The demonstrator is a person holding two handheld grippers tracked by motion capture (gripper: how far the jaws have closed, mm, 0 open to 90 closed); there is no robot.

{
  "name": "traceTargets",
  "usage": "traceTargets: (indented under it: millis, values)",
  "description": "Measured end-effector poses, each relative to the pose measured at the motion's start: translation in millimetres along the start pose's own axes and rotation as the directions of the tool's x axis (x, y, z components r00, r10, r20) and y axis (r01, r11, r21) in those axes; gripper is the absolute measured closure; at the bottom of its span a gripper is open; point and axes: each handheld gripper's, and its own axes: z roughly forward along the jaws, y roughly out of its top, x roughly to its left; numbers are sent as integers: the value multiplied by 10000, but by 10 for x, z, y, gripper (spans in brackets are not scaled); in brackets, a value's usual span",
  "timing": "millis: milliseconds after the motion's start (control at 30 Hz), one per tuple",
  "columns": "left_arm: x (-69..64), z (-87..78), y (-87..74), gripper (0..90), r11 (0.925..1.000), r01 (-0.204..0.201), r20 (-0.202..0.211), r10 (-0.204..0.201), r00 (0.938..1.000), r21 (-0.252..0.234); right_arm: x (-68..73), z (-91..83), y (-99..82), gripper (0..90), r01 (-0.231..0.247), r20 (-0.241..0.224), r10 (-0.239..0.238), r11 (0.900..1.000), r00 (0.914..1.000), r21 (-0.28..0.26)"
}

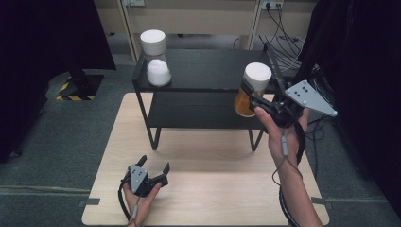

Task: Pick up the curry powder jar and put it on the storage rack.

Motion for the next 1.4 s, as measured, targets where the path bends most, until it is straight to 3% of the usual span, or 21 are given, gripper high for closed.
traceTargets:
  millis: [667,1000,1400]
  values:
    - [4,1,0,62,10000,17,12,-17,10000,-4,-107,124,220,344,-83,477,81,10000,9988,35]
    - [14,4,-1,62,10000,65,2,-65,10000,-15,-143,297,337,343,5,704,-23,9997,9975,258]
    - [16,10,3,62,10000,31,35,-31,10000,7,-196,467,353,343,-109,966,60,9987,9953,502]
